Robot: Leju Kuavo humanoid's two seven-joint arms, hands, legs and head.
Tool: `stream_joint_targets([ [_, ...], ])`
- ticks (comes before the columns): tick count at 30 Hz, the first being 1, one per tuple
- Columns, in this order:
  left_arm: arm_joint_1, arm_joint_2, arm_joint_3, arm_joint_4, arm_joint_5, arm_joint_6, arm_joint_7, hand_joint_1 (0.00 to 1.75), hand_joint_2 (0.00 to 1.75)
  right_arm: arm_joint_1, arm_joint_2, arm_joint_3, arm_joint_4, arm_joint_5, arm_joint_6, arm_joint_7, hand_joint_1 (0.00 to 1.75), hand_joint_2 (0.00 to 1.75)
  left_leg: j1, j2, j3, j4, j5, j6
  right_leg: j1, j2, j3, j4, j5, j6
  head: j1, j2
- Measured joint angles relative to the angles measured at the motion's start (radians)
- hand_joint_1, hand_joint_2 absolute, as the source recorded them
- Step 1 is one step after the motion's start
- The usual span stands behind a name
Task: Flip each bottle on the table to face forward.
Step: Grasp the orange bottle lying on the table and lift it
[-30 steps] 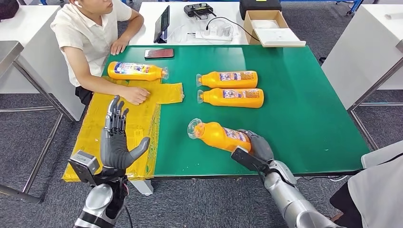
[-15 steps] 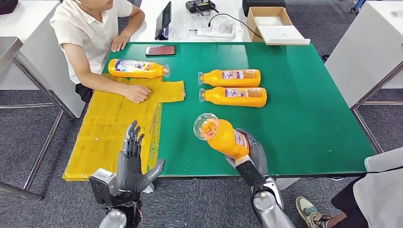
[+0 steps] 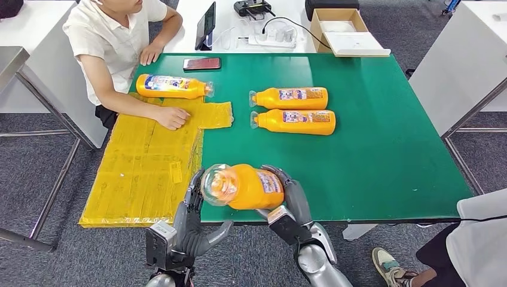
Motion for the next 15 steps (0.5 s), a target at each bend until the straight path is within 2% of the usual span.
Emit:
stream_joint_targets([
  [15, -0.027, -0.004, -0.023, 0.018, 0.051, -0.042, 0.003, 0.0, 1.75, -0.09, 0.054, 0.105, 0.196, 0.003, 0.007, 0.021, 1.75, 1.75, 0.0, 0.0, 0.0, 0.0, 0.0, 0.0, 0.0, 0.0, 0.0, 0.0, 0.0, 0.0, 0.0, 0.0],
])
